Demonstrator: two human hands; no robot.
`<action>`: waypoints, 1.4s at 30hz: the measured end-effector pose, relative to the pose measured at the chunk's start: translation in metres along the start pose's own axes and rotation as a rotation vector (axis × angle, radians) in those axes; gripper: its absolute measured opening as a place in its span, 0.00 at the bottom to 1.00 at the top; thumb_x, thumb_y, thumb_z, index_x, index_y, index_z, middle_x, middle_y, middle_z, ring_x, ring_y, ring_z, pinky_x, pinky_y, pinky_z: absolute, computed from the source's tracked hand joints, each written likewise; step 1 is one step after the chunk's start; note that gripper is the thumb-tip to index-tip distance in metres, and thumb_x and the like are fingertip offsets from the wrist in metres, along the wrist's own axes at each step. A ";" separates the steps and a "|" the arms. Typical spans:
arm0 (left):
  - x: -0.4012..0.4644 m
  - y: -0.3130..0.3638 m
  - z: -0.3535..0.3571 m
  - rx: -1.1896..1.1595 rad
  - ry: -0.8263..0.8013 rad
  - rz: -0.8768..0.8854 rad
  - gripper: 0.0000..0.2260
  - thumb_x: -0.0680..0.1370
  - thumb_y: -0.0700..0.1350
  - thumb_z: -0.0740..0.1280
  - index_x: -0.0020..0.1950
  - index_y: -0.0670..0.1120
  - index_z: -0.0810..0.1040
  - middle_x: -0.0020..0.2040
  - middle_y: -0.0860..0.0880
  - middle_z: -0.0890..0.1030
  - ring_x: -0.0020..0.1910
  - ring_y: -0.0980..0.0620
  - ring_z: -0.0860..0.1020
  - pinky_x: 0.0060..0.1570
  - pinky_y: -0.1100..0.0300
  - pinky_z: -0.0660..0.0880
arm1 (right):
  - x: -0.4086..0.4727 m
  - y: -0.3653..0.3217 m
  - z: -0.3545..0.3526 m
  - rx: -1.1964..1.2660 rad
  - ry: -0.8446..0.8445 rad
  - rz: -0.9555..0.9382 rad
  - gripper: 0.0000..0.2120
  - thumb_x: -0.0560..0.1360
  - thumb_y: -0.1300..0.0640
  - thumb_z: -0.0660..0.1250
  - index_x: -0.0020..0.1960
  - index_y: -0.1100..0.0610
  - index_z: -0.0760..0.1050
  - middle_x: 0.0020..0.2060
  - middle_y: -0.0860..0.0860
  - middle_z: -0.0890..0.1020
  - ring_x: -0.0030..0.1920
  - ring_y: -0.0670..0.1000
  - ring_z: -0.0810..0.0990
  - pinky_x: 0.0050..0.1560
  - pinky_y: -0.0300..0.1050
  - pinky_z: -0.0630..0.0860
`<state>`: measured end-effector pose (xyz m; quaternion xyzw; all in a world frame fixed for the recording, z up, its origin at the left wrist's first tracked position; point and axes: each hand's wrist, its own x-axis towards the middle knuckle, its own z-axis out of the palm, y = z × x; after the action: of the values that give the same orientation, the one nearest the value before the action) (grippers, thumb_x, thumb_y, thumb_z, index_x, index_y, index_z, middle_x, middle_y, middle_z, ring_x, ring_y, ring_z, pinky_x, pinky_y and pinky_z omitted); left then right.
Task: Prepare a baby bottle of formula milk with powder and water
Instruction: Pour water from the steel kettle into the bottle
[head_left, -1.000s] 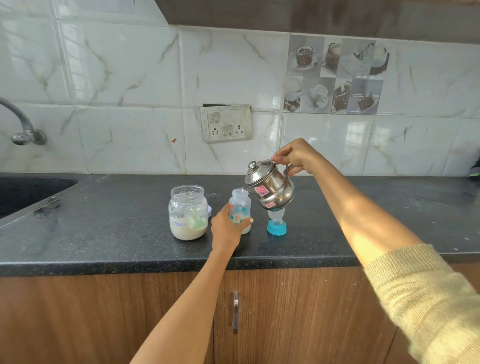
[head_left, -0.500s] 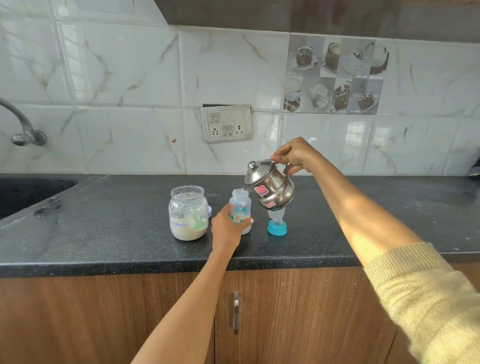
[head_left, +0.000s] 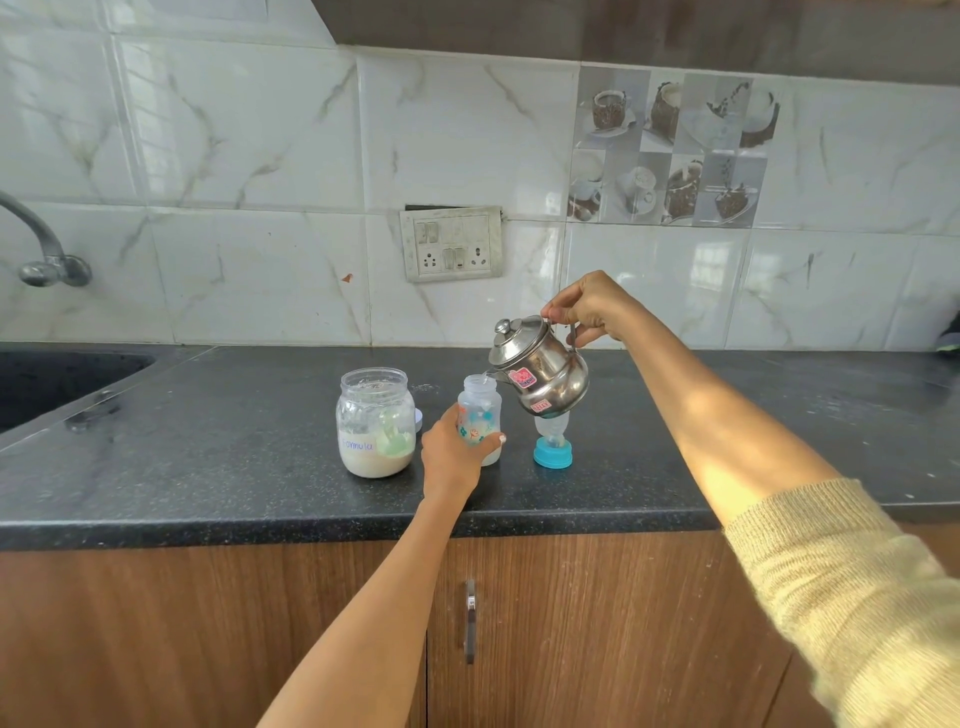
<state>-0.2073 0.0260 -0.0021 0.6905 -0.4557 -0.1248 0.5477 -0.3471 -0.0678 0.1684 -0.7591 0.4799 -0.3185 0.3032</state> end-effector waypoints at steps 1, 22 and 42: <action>0.000 0.000 0.000 0.000 -0.001 -0.001 0.27 0.71 0.47 0.73 0.67 0.45 0.70 0.64 0.45 0.76 0.62 0.48 0.74 0.61 0.55 0.71 | 0.000 0.000 0.000 -0.003 0.000 0.000 0.13 0.72 0.63 0.71 0.56 0.62 0.80 0.55 0.58 0.81 0.45 0.59 0.81 0.50 0.50 0.80; 0.002 -0.003 0.002 -0.003 0.005 0.007 0.28 0.70 0.48 0.74 0.67 0.45 0.70 0.63 0.46 0.77 0.62 0.48 0.74 0.62 0.53 0.72 | 0.002 -0.003 0.000 -0.025 -0.017 -0.005 0.13 0.72 0.62 0.71 0.57 0.61 0.80 0.55 0.59 0.81 0.44 0.59 0.81 0.49 0.50 0.80; 0.002 -0.005 0.003 -0.027 0.005 0.038 0.25 0.69 0.47 0.74 0.64 0.45 0.73 0.60 0.46 0.79 0.60 0.48 0.76 0.58 0.56 0.73 | 0.002 -0.002 -0.001 -0.029 -0.009 -0.005 0.13 0.72 0.62 0.71 0.56 0.61 0.80 0.54 0.59 0.82 0.35 0.54 0.79 0.44 0.47 0.81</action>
<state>-0.2055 0.0223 -0.0063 0.6745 -0.4658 -0.1185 0.5604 -0.3458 -0.0687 0.1707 -0.7662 0.4810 -0.3089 0.2937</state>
